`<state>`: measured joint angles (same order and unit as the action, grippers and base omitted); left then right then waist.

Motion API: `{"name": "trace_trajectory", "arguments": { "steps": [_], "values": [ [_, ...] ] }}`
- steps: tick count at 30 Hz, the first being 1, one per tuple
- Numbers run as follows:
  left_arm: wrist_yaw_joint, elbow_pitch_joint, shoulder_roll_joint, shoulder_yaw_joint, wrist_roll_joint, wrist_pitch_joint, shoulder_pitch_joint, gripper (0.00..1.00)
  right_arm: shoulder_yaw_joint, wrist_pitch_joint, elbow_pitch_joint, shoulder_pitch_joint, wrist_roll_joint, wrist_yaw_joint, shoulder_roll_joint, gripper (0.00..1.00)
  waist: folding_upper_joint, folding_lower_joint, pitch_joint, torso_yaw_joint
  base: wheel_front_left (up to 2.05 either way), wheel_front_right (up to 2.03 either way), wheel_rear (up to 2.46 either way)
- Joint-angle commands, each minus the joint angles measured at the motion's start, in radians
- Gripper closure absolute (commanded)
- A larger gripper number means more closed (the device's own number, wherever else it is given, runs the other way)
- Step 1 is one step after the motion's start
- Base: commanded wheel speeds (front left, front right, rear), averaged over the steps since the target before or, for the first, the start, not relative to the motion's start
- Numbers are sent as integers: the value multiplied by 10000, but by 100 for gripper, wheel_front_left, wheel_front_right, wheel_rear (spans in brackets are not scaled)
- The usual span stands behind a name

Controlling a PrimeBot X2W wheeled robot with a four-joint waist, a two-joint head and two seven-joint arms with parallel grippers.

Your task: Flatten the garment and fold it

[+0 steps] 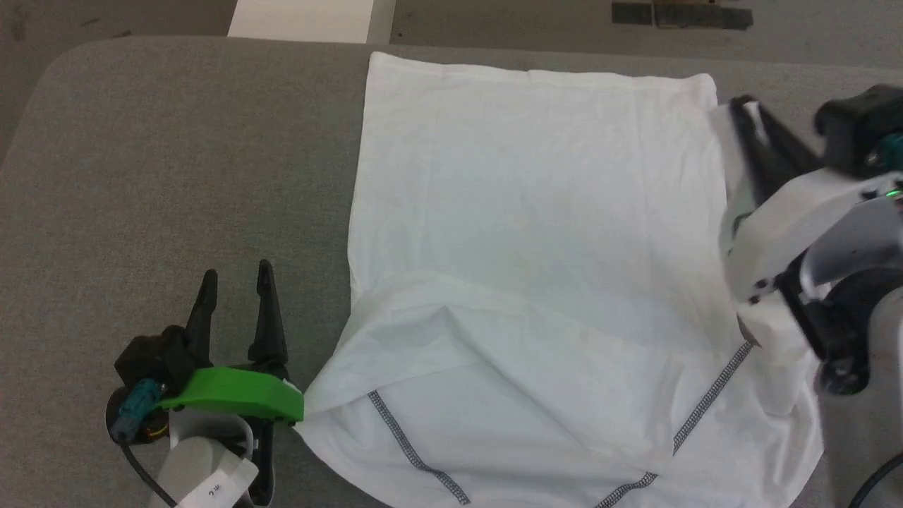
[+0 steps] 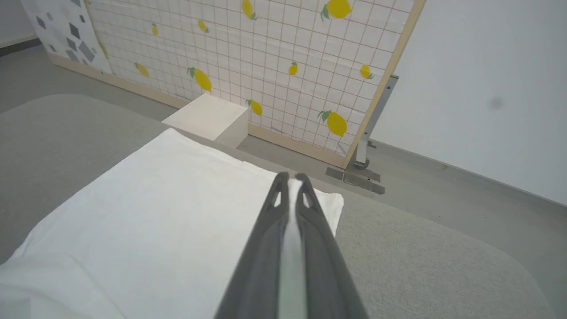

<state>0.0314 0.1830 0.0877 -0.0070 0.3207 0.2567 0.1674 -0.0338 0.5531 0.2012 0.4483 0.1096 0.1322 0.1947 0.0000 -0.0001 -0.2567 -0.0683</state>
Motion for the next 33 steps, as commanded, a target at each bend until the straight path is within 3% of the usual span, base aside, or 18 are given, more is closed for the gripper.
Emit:
{"name": "trace_trajectory", "arguments": {
  "steps": [1, 5, 8, 17, 26, 27, 28, 29, 33],
  "values": [
    [40, -27, 8, 8, -53, -1, -224, 0, -536, 147, 400, -360, 156, -15, -150, 100, 0, 1, 637, 135, 0, 0, 0],
    [21, -105, 37, 4, 7, -63, -417, 0, -2037, 333, 936, -959, 350, -15, -418, 100, 0, 1, 789, 98, 0, 0, 0],
    [-3, -170, 42, -3, 45, -89, -493, 0, -3168, 256, 619, -1289, 445, -15, -651, 100, 0, 1, 810, 70, 0, 0, 0],
    [-11, -187, -21, -171, 146, -84, -369, 0, -5917, -662, -2012, -1714, 839, -15, -1332, 100, 0, 1, 496, -100, 0, 0, 0],
    [-3, 53, -105, -293, 233, -18, -154, 0, -7286, -1136, -4234, -1390, 1420, -15, -1440, 100, 0, 1, 244, -251, 0, 0, 0],
    [24, 116, -107, -291, 246, -9, -123, 0, -7303, -1085, -4381, -1383, 1536, -15, -1441, 95, 0, 1, 231, -261, 0, 0, 0],
    [42, 161, -108, -288, 251, -3, -96, 0, -7320, -1063, -4435, -1373, 1645, -15, -1441, 71, 0, 1, 224, -263, 0, 0, 0],
    [58, 208, -106, -278, 254, 5, -71, 0, -7258, -1086, -4429, -1367, 1815, -15, -1442, 0, 0, 1, 224, -255, 0, 0, 0],
    [100, 345, -89, -236, 243, 25, -64, 0, -6730, -1568, -3874, -1323, 2324, -15, -1443, 0, 0, 1, 339, -167, 0, 0, 0]
  ]
}}
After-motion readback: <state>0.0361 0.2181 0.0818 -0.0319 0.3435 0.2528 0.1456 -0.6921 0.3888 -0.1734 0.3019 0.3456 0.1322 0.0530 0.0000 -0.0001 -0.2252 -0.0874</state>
